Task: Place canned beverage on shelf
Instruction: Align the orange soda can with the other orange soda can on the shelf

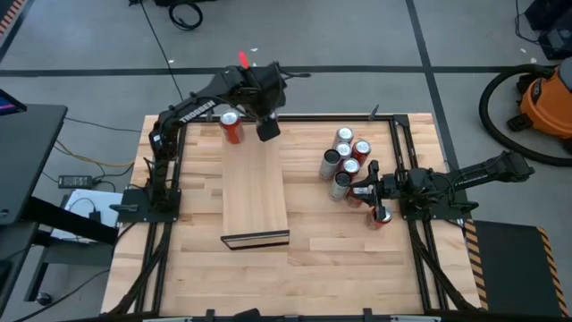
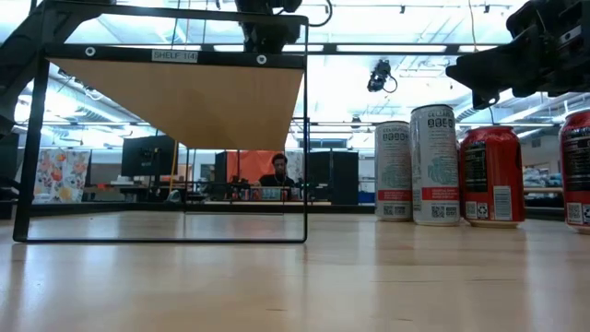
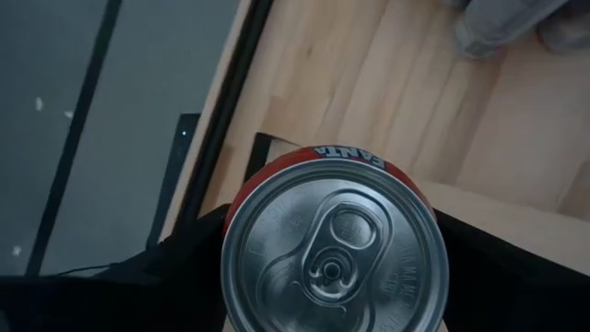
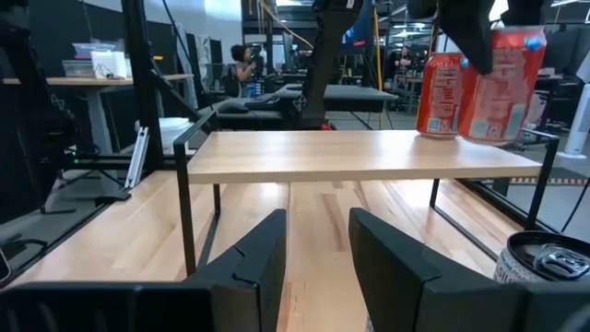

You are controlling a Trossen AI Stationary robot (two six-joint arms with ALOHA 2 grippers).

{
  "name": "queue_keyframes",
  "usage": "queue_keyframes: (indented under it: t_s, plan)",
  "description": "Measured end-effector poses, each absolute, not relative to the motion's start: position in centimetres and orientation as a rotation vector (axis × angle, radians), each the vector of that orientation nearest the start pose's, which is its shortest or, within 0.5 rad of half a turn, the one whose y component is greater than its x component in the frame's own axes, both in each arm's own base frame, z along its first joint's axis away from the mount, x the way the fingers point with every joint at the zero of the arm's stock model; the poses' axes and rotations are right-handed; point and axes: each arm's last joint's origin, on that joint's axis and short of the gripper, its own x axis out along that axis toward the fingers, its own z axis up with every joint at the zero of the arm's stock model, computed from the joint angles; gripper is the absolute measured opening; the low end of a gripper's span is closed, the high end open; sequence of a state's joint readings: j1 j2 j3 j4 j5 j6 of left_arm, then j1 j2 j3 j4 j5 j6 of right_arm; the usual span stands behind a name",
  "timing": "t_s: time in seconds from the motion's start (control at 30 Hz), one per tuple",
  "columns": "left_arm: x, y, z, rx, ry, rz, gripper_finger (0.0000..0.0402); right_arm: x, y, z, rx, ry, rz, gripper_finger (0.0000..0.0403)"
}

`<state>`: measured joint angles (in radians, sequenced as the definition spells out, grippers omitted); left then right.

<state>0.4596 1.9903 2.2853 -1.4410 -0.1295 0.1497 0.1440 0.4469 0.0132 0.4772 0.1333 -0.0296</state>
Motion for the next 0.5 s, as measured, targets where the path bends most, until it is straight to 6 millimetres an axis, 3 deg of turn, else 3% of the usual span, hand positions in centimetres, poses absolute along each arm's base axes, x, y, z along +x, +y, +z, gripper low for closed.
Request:
queue_keyframes:
  t_s: [0.2,0.5]
  plan:
    - [34.8,17.8,36.6,-0.051,1.202,0.428,0.0307,12.5,1.4,17.3,-0.023,-0.045,0.012,0.013]
    - [34.8,17.9,36.5,-0.076,1.185,0.445,0.0311,12.5,1.4,17.4,-0.022,-0.051,0.011,0.013]
